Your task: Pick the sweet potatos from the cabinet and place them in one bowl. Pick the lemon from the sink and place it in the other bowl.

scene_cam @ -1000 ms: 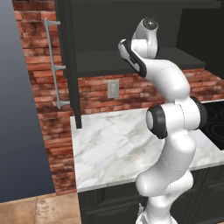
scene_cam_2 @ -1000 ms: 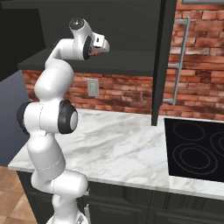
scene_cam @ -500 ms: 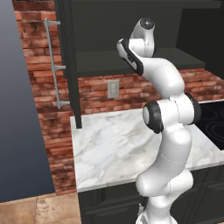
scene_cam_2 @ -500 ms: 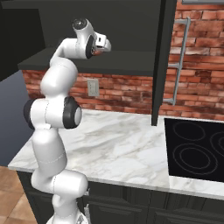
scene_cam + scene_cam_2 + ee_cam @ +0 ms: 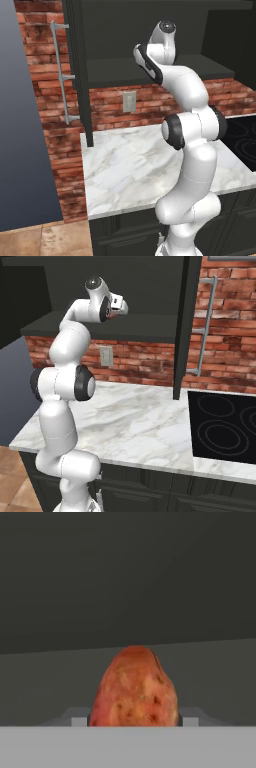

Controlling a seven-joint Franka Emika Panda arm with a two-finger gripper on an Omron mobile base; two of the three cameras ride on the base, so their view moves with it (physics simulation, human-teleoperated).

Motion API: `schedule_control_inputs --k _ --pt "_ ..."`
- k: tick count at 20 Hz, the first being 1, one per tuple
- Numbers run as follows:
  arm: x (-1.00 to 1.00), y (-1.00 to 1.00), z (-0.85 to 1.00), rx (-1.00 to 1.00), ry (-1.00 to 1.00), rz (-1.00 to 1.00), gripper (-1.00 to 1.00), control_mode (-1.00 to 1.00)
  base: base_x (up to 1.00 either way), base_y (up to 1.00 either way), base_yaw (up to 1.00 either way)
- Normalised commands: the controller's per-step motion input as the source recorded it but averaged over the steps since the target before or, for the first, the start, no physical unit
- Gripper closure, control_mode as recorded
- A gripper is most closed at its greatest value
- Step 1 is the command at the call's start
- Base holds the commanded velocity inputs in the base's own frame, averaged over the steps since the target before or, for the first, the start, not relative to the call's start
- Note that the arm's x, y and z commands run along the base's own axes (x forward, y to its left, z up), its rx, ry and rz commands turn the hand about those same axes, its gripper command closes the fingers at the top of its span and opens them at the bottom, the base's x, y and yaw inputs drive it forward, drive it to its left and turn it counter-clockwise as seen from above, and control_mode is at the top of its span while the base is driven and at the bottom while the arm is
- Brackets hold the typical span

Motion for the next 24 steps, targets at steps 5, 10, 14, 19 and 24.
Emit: schedule_control_inputs --k 5,10,14,19,24 --pt "-0.01 0.00 -0.08 0.00 -0.01 0.00 1.00 -1.00 0.00 0.00 0.00" --pt "-0.25 0.00 -0.20 0.00 -0.06 0.00 1.00 -1.00 0.00 0.00 0.00" --pt "-0.40 0.00 -0.30 0.00 -0.10 0.00 1.00 -1.00 0.00 0.00 0.00" --pt "-0.47 0.00 -0.25 0.00 -0.11 0.00 1.00 -1.00 0.00 0.00 0.00" --pt "-0.52 0.00 0.00 0.01 -0.03 0.00 1.00 -1.00 0.00 0.00 0.00"
